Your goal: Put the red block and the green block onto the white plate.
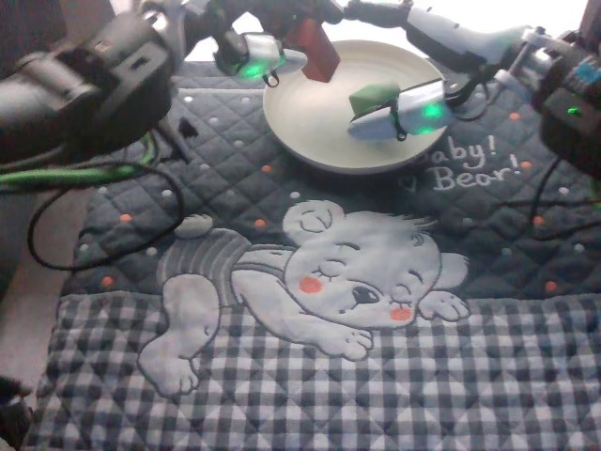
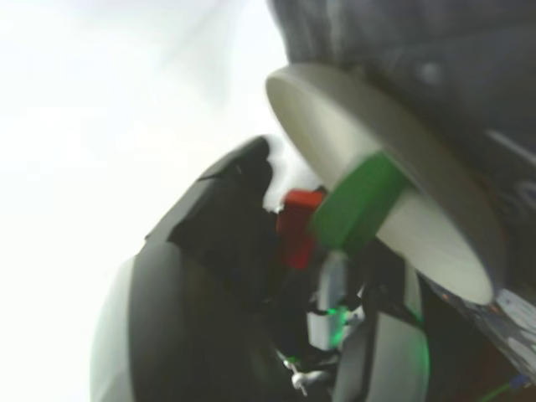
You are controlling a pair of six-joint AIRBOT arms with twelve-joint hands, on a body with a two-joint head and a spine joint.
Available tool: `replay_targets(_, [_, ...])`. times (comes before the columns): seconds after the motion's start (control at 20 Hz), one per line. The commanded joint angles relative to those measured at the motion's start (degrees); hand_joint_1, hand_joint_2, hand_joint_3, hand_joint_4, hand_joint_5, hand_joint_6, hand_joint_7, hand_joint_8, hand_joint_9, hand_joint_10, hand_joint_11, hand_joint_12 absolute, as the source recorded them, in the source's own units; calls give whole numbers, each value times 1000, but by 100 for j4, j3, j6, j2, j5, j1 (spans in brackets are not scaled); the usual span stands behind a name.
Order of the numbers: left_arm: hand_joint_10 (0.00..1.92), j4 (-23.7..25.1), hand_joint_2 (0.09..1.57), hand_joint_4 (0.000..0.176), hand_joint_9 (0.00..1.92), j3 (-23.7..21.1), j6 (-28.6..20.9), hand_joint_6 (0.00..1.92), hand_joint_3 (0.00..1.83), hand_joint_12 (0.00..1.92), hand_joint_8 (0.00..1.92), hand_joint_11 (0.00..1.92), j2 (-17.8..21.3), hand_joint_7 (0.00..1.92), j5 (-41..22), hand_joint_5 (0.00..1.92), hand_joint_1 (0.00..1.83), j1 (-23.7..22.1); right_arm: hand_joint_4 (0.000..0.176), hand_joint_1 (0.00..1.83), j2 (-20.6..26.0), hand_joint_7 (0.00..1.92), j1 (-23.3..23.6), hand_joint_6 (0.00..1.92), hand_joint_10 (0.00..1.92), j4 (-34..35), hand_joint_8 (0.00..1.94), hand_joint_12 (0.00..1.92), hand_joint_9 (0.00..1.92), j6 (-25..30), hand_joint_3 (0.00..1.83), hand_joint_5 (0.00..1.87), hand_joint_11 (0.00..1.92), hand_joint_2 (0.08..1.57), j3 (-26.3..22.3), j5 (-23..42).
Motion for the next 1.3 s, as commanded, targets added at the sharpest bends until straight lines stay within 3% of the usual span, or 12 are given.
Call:
replay_targets(0.0, [0, -21, 1038, 0, 372, -127, 131, 1, 0, 1052, 0, 86, 97, 289, -698, 277, 1243, 13, 155, 633, 202, 73, 80, 0, 0, 92, 0, 431, 135, 122, 1, 66, 14, 822, -112, 1456])
replay_targets(0.1, [6, -10, 870, 0, 234, -704, 136, 0, 0, 771, 5, 2, 625, 232, -1103, 212, 1042, 244, 175, 611, 582, 47, 61, 0, 6, 34, 1, 181, 69, 125, 0, 2, 0, 824, -546, 1690])
replay_targets(0.15, [1, -12, 869, 63, 173, -1155, 129, 0, 0, 698, 0, 0, 1001, 143, -1409, 128, 941, 463, 176, 611, 827, 51, -9, 0, 3, 2, 1, 135, 64, 125, 0, 0, 0, 807, -833, 1873])
replay_targets(0.2, [1, -14, 884, 95, 129, -1445, 42, 1, 1, 610, 1, 0, 1276, 123, -1649, 105, 886, 672, 176, 616, 1029, 70, -183, 4, 7, 25, 8, 142, 76, 125, 0, 11, 35, 815, -1056, 2079])
replay_targets(0.3, [2, -12, 910, 117, 99, -1871, -389, 3, 5, 499, 1, 0, 1712, 112, -2252, 120, 856, 1217, 176, 632, 1414, 76, -663, 0, 6, 169, 8, 149, 77, 125, 1, 2, 51, 817, -1456, 2602])
replay_targets(0.4, [1, -103, 880, 125, 2, -2326, -590, 2, 0, 122, 4, 0, 2106, 31, -2850, 98, 854, 1716, 176, 669, 1771, 108, -1162, 2, 2, 352, 1, 20, 37, 125, 0, 37, 0, 824, -1859, 3017])
replay_targets(0.7, [0, -862, 847, 129, 0, -3665, -352, 0, 0, 10, 0, 21, 3055, 3, -4789, 59, 814, 3344, 174, 783, 2472, 126, -2939, 10, 12, 1228, 5, 20, 34, 124, 0, 86, 44, 806, -2852, 4361])
replay_targets(0.85, [0, -1233, 864, 105, 0, -4257, -62, 0, 0, 21, 0, 42, 3501, 0, -5824, 28, 729, 4099, 176, 683, 2744, 145, -3812, 3, 14, 1713, 8, 7, 61, 123, 0, 81, 12, 801, -3266, 5112])
replay_targets(0.9, [0, -1389, 825, 143, 0, -4422, 27, 3, 0, 31, 0, 64, 3579, 0, -6241, 35, 756, 4381, 176, 650, 2774, 115, -4110, 1, 2, 1924, 1, 1, 22, 111, 20, 79, 2, 851, -3380, 5384])
replay_targets(1.0, [1, -1538, 878, 162, 4, -4528, 55, 6, 11, 48, 3, 89, 3594, 13, -6618, 53, 695, 4608, 172, 500, 2776, 172, -4318, 5, 16, 2147, 7, 33, 112, 110, 6, 94, 70, 924, -3468, 5643])
replay_targets(1.15, [3, -1671, 921, 150, 7, -4560, 64, 1, 22, 63, 7, 112, 3585, 28, -6699, 44, 640, 4687, 176, 541, 2779, 183, -4388, 5, 8, 2193, 7, 36, 106, 111, 4, 104, 77, 927, -3502, 5697])
replay_targets(1.25, [3, -1696, 1062, 99, 24, -4568, 62, 0, 12, 86, 0, 118, 3566, 0, -6700, 0, 374, 4692, 170, 678, 2777, 170, -4418, 6, 11, 2173, 0, 31, 126, 113, 15, 91, 70, 968, -3544, 5729])
